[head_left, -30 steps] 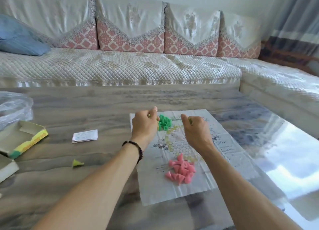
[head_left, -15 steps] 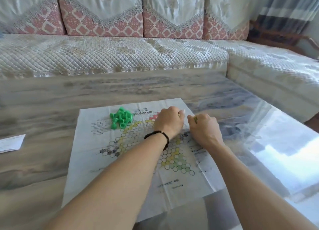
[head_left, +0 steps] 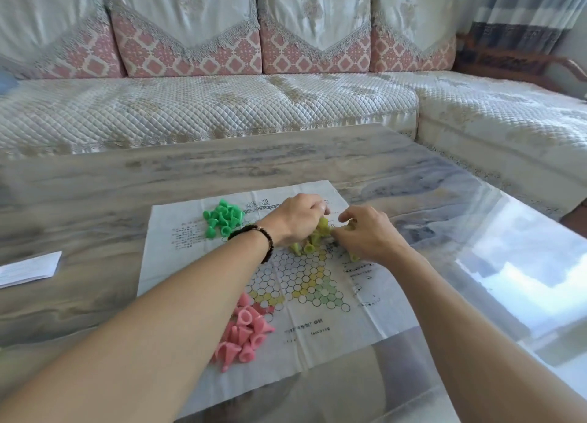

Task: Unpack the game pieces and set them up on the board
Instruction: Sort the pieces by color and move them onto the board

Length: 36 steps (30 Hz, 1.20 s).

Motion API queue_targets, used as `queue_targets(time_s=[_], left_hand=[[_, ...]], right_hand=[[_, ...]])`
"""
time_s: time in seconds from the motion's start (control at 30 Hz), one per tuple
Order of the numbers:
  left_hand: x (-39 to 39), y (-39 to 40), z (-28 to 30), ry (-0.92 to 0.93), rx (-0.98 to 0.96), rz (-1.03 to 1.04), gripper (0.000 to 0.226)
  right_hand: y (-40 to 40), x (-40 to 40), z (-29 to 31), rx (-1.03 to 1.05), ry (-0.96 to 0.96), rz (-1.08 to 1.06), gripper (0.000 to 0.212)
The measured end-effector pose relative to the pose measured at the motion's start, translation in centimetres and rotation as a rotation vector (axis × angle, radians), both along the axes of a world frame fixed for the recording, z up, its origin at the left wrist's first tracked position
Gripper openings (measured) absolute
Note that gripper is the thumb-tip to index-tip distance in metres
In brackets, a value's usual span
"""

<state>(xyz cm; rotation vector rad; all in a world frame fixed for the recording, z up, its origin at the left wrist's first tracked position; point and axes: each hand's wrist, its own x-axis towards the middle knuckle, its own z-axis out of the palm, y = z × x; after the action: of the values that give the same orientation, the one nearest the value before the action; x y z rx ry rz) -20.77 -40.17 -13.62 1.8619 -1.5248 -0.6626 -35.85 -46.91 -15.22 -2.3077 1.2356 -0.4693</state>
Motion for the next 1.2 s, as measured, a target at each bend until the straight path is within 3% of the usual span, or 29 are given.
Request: queue_targets(time_s=[0.1,0.27,0.33,0.53,0.6,0.73,0.9,1.0,1.2], left_hand=[[1.1,1.4,0.0,0.019,0.049,-0.034,0.028],[2.6,3.8,-0.1,-0.109,0.126,-0.045,0.061],[2.7,4.2,0.0,-0.167,0.193,-0.087,0.074],[1.3,3.1,0.2,-0.254,0.205,-0.122,0.031],[0.6,2.4,0.4,-0.273,0.202,-0.117,0.033],[-0.6,1.6,0.1,-0.249,0.135,-0.113,0.041],[0.3,2.1,0.1,-0.202,0.085,-0.119,0.074],[0.4,1.7,0.5,-0.166,0.163,-0.155,0.059],[-0.7,-0.8,0.9,-0.159,0.237,-0.224,0.057]], right_hand=[[0.3,-1.0,0.3,0.014,-0.076,0.032,0.03],[0.7,-2.2,0.8,0.105,-0.17,0.022,0.032],[0.7,-2.6,0.9,0.18,-0.137,0.042,0.046],[1.3,-2.6,1.3,0.144,0.201,0.245,0.098],[1.2,-2.3,1.2,0.081,0.206,0.232,0.091],[1.1,-1.6,0.5,0.025,0.057,0.142,0.057],[0.1,-2.1,0.7,0.114,0.032,0.157,0.085],[-0.5,-2.5,1.0,0.157,0.086,0.201,0.088],[-1.3,-2.3,0.4,0.104,0.078,0.108,0.099]])
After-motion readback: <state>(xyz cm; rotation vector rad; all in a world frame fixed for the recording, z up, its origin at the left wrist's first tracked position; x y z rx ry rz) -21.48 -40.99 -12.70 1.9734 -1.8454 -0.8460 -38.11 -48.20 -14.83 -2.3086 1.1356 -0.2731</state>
